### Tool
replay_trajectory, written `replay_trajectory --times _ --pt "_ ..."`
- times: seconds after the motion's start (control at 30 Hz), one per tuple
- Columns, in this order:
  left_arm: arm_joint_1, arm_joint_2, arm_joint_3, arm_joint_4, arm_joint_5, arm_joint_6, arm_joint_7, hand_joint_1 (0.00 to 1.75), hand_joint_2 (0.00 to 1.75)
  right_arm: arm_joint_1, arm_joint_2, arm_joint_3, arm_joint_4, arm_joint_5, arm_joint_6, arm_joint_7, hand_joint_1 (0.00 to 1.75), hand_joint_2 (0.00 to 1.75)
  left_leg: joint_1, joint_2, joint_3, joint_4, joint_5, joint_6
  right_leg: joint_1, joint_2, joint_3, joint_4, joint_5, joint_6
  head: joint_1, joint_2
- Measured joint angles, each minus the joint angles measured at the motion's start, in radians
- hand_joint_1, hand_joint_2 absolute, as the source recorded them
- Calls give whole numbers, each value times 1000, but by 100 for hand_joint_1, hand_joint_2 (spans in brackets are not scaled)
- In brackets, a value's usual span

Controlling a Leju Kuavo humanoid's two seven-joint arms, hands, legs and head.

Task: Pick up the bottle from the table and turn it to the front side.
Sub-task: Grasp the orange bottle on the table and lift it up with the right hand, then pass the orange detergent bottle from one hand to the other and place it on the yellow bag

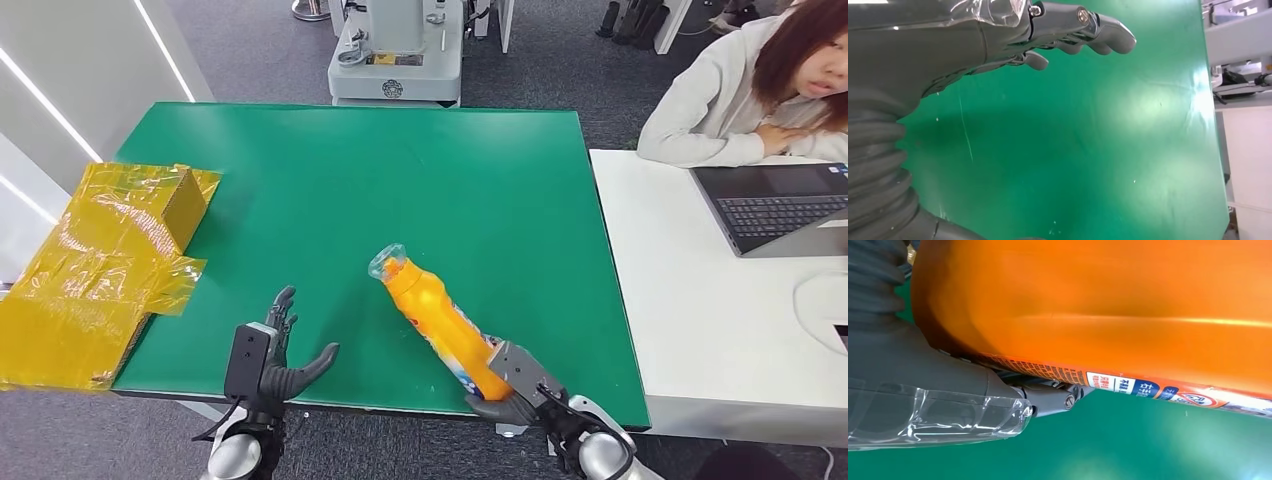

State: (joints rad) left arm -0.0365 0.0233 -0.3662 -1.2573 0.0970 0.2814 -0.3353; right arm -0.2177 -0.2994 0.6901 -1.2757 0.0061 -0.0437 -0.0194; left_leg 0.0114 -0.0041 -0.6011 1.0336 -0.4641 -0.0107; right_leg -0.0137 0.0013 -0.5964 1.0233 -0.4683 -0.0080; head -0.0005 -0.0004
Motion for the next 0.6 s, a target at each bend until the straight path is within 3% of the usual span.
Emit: replay_trajectory --times 0.17,0.33,0.6 --pt "-30 2 0 -26 37 -79 6 0 175 9 25 -36 -24 30 -74 -62 175 175 0 0 0 0 0 0 0 0 0 0 0 0 0 0" --pt "-161 7 0 -48 95 -192 65 0 175 -49 69 -60 -22 61 -127 -123 175 175 0 0 0 0 3 0 0 0 0 1 2 -1 0 0" --pt "-352 6 -28 -44 249 -316 144 0 175 -175 131 -37 50 100 -141 -147 175 175 0 0 0 1 4 0 0 0 0 1 2 -1 0 0"
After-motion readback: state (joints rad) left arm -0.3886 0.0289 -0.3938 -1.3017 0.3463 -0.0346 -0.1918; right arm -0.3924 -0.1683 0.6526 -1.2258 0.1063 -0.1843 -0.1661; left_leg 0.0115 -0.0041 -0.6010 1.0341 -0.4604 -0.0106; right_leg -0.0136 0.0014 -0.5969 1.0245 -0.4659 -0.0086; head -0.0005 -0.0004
